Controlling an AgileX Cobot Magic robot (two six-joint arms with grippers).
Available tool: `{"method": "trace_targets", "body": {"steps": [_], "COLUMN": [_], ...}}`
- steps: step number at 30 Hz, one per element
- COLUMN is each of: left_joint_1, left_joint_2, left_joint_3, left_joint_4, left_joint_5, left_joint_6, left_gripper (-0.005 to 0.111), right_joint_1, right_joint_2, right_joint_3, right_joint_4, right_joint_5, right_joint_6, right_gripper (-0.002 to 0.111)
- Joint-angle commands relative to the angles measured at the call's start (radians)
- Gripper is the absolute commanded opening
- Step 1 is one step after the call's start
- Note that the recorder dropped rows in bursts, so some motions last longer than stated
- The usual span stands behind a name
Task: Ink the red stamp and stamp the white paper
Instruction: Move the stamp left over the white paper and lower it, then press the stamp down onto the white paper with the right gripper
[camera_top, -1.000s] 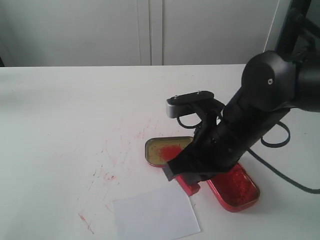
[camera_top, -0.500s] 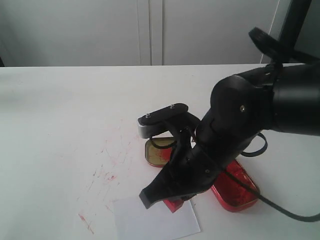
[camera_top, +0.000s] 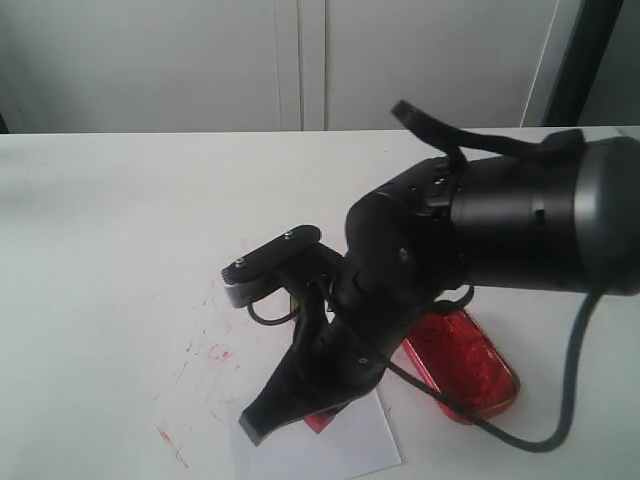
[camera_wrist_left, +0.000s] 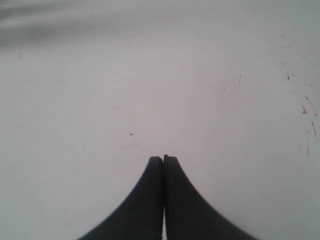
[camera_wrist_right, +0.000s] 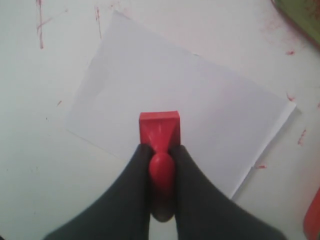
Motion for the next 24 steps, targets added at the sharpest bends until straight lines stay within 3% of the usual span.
{"method": "trace_targets", "body": {"steps": [1, 9, 24], "left_joint_1": [0.003, 0.003, 0.003], "left_joint_2": [-0.005, -0.005, -0.005], "left_joint_3": [0.004, 0.004, 0.004], "left_joint_4": [-0.010, -0.010, -0.010], "left_joint_5": [-0.001, -0.001, -0.001], "left_joint_6": [0.000, 0.000, 0.000], "left_gripper": [0.000, 0.000, 0.000], "right_joint_1": [0.037, 0.087, 0.094], "right_joint_2": [0.043, 0.112, 0.127], "right_joint_3": [-0.042, -0.068, -0.068], "right_joint_4": [-0.053, -0.255, -0.224], "right_joint_5": [-0.003, 0.024, -0.037], "right_joint_6": [0.004, 0.111, 0.111], "right_gripper": [0.000, 0.000, 0.000]}}
